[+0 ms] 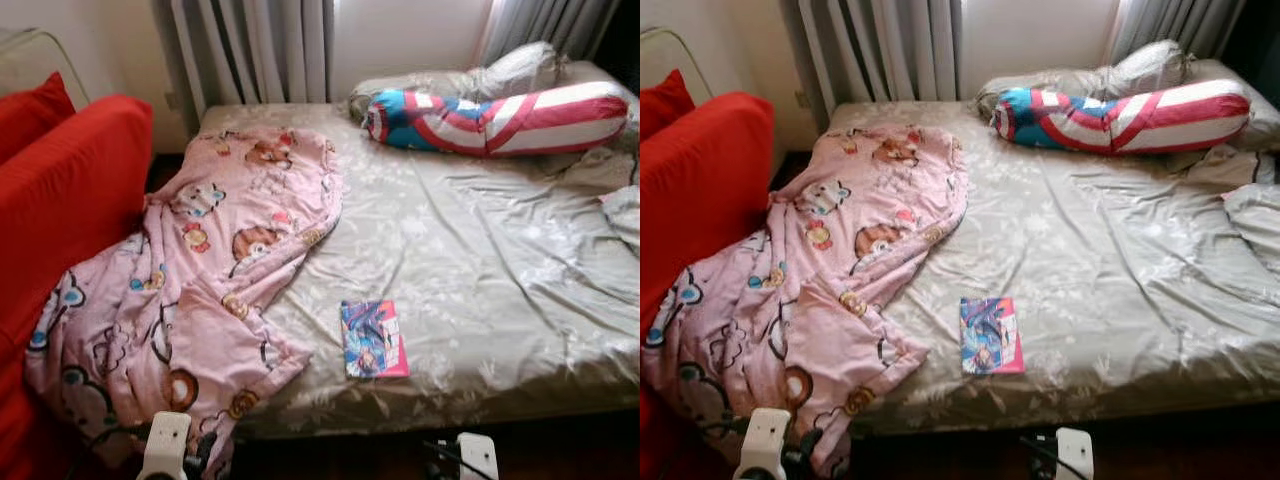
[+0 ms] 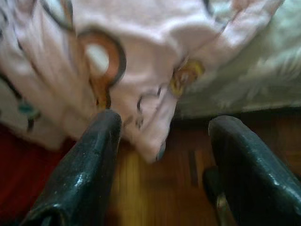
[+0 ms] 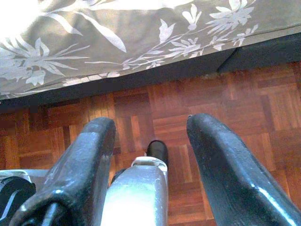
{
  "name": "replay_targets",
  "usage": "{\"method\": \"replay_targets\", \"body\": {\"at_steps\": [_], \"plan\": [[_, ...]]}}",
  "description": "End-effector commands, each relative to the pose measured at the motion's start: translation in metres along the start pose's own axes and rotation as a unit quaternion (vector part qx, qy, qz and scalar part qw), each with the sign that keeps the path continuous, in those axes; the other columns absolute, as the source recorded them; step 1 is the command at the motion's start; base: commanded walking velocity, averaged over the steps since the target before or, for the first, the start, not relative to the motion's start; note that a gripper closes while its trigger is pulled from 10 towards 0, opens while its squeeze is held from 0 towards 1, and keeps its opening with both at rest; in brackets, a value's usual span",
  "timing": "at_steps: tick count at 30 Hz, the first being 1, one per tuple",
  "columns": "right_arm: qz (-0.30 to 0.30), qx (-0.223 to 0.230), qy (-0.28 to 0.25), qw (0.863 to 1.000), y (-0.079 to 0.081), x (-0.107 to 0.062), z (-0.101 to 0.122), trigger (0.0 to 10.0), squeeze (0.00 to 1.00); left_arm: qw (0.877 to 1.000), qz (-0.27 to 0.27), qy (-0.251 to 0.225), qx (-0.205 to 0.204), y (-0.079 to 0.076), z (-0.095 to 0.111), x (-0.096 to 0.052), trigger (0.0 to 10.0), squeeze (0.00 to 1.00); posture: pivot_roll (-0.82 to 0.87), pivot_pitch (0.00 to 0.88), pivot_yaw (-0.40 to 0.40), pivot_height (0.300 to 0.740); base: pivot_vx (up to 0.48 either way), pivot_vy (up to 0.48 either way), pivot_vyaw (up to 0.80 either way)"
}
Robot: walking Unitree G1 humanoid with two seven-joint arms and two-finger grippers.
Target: Clean up the room
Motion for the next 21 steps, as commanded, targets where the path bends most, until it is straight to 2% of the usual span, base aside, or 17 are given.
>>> {"method": "replay_targets", "body": {"at_steps": [1,2,7,11,18,21], "plan": [[-0.003,0.007,-0.002,1.0,0.0,0.0,0.0,10.0,0.0,0.999,-0.012,0.046,0.012,-0.005,-0.016,-0.003,10.0,0.0,-0.03,0.03,0.013,0.74,0.0,0.0,0.0],[-0.004,0.008,-0.003,1.0,0.0,0.0,0.0,10.0,0.0,0.998,-0.008,0.065,0.009,-0.004,-0.022,-0.004,10.0,0.0,-0.03,0.033,0.009,0.74,0.0,0.0,0.0],[-0.005,0.008,-0.004,1.0,0.0,0.0,0.001,10.0,0.0,0.996,0.005,0.093,-0.008,-0.001,-0.031,-0.006,10.0,0.0,-0.03,0.037,0.004,0.74,0.0,0.0,0.0],[-0.003,0.003,-0.001,1.0,-0.001,0.0,0.002,10.0,0.0,0.993,0.006,0.117,-0.007,-0.002,-0.037,-0.007,10.0,0.0,-0.03,0.038,0.0,0.74,0.0,0.0,0.0],[-0.003,0.003,-0.002,1.0,-0.002,0.0,0.002,10.0,0.0,0.996,0.0,0.093,-0.018,-0.011,-0.019,0.004,10.0,0.0,-0.03,0.043,-0.005,0.74,0.0,0.0,0.0],[-0.003,0.001,-0.002,1.0,-0.002,0.0,0.002,10.0,0.0,0.996,-0.002,0.091,-0.019,-0.011,-0.019,0.004,10.0,0.0,-0.04,0.044,-0.005,0.74,0.0,0.0,0.0]]}}
Point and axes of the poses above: a point about 5 cm out from each wrist's last joint towards the gripper, its own x axis pointing out of the wrist towards the gripper, its own z axis along the axis of the wrist's last joint, y = z × x, the point moved 1 cm from there along x, pointing out of the wrist towards the gripper, and after that the axes turned 6 degrees about x, right-handed, at the moved point
